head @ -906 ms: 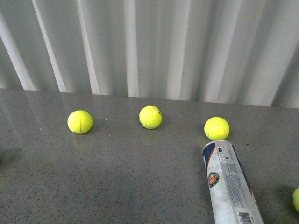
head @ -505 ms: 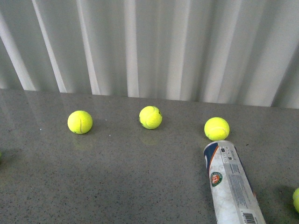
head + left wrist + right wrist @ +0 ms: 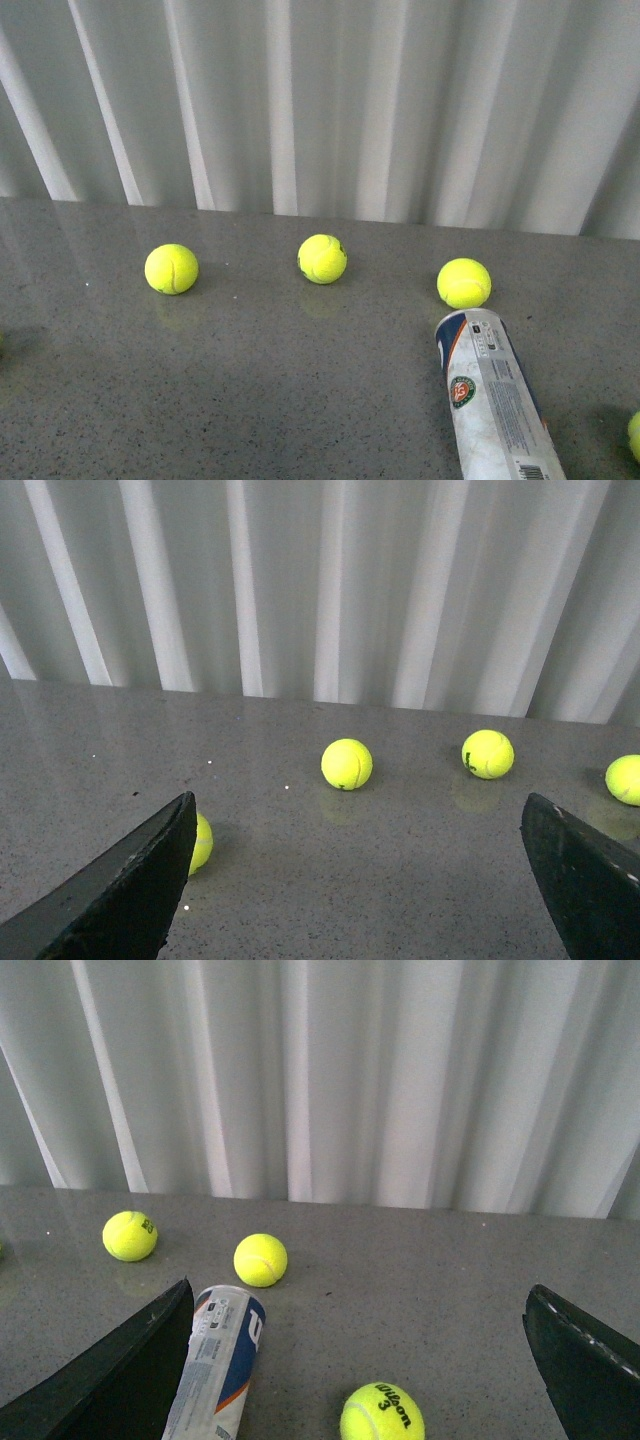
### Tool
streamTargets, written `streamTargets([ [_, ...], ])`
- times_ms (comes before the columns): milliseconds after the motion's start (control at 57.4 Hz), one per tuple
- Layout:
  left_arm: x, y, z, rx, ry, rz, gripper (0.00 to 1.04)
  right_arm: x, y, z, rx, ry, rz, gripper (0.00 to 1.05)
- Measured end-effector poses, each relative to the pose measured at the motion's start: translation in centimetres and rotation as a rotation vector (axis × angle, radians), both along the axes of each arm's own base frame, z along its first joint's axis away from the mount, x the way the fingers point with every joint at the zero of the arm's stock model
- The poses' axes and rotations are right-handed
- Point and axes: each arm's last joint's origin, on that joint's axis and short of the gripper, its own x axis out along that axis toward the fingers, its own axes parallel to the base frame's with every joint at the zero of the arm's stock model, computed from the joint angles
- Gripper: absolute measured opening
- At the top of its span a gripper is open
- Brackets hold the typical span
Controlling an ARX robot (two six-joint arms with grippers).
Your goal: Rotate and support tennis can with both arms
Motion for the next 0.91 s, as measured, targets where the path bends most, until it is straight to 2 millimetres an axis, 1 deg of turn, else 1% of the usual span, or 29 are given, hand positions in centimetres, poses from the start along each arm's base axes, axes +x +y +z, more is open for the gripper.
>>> streamTargets([
  [348, 0.0, 0.0, 0.0, 0.000, 0.000, 0.000, 0.98, 0.0, 0.0, 0.0, 0.000, 0.000, 0.000, 0.97],
  [383, 0.0, 0.0, 0.0, 0.000, 0.000, 0.000, 0.98, 0.1, -0.1, -0.1, -0.019, 0.025, -0.022, 0.97],
  [436, 0.0, 0.0, 0.0, 0.000, 0.000, 0.000, 0.98, 0.5, -0.3, 0.4, -0.081, 0.060, -0.077, 0.97],
  [488, 0.0, 0.0, 0.0, 0.000, 0.000, 0.000, 0.98, 1.4, -0.5, 1.5, -0.128, 0.065, -0.117, 0.97],
  [575, 0.0, 0.0, 0.0, 0.000, 0.000, 0.000, 0.98, 4.4, -1.4, 5.0, -0.111, 0.042, -0.154, 0.97],
  [592, 0.0, 0.0, 0.0, 0.000, 0.000, 0.000, 0.98, 4.7, -1.4, 5.4, -0.101, 0.046, -0.153, 0.97],
  [645, 0.0, 0.0, 0.0, 0.000, 0.000, 0.000, 0.98, 7.2, -2.0, 7.1, -0.043, 0.100, -0.166, 0.97],
  [662, 0.0, 0.0, 0.0, 0.000, 0.000, 0.000, 0.98, 7.6, -2.1, 7.3, -0.037, 0.113, -0.166, 0.97],
  [697, 0.0, 0.0, 0.0, 0.000, 0.000, 0.000, 0.98, 9.4, -2.2, 8.1, 0.017, 0.167, -0.155, 0.97],
  [714, 0.0, 0.0, 0.0, 0.000, 0.000, 0.000, 0.98, 10.4, -2.3, 8.3, 0.043, 0.197, -0.146, 0.97],
  [732, 0.0, 0.0, 0.0, 0.000, 0.000, 0.000, 0.98, 10.9, -2.3, 8.5, 0.056, 0.213, -0.145, 0.97],
  [767, 0.0, 0.0, 0.0, 0.000, -0.001, 0.000, 0.98, 12.8, -2.3, 8.7, 0.103, 0.285, -0.148, 0.97],
  [784, 0.0, 0.0, 0.0, 0.000, 0.000, 0.000, 0.98, 14.3, -2.2, 8.7, 0.129, 0.337, -0.145, 0.97],
  [819, 0.0, 0.0, 0.0, 0.000, 0.000, 0.000, 0.98, 16.1, -1.9, 8.7, 0.179, 0.409, -0.134, 0.97],
  [906, 0.0, 0.0, 0.0, 0.000, -0.001, 0.000, 0.98, 19.1, -0.7, 8.3, 0.242, 0.545, -0.117, 0.97],
])
